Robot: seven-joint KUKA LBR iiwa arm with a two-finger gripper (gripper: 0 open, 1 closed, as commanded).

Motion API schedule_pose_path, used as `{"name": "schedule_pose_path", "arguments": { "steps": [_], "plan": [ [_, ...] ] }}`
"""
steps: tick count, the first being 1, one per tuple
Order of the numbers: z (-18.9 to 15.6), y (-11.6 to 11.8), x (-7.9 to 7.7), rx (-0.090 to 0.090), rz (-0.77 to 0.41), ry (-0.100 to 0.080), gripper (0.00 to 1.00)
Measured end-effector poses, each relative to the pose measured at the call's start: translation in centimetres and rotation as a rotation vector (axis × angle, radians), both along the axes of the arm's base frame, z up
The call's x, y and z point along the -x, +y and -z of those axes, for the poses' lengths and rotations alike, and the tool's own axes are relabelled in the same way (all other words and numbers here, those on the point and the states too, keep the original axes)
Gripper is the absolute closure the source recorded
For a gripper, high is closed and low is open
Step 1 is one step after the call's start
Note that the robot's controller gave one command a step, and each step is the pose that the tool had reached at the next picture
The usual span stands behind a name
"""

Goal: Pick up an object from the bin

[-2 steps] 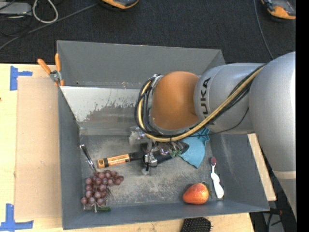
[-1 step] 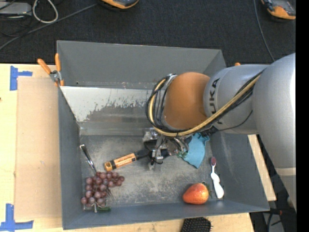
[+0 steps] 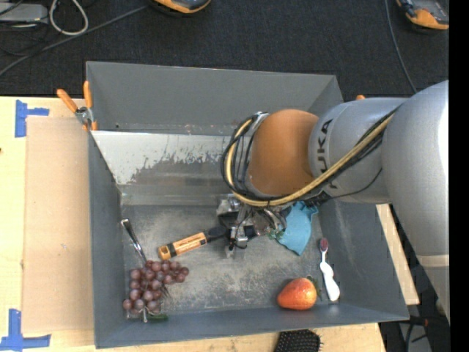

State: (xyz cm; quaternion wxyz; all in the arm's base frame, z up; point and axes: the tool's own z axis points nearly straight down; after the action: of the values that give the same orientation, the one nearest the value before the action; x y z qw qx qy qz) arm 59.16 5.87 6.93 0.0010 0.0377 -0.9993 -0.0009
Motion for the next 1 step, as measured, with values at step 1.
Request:
{"name": "schedule_pose_path", "arguments": {
  "steps": [1],
  "plan": [
    [-0.03,0.00,0.00,0.000,0.000,0.000,1.00]
  ]
}}
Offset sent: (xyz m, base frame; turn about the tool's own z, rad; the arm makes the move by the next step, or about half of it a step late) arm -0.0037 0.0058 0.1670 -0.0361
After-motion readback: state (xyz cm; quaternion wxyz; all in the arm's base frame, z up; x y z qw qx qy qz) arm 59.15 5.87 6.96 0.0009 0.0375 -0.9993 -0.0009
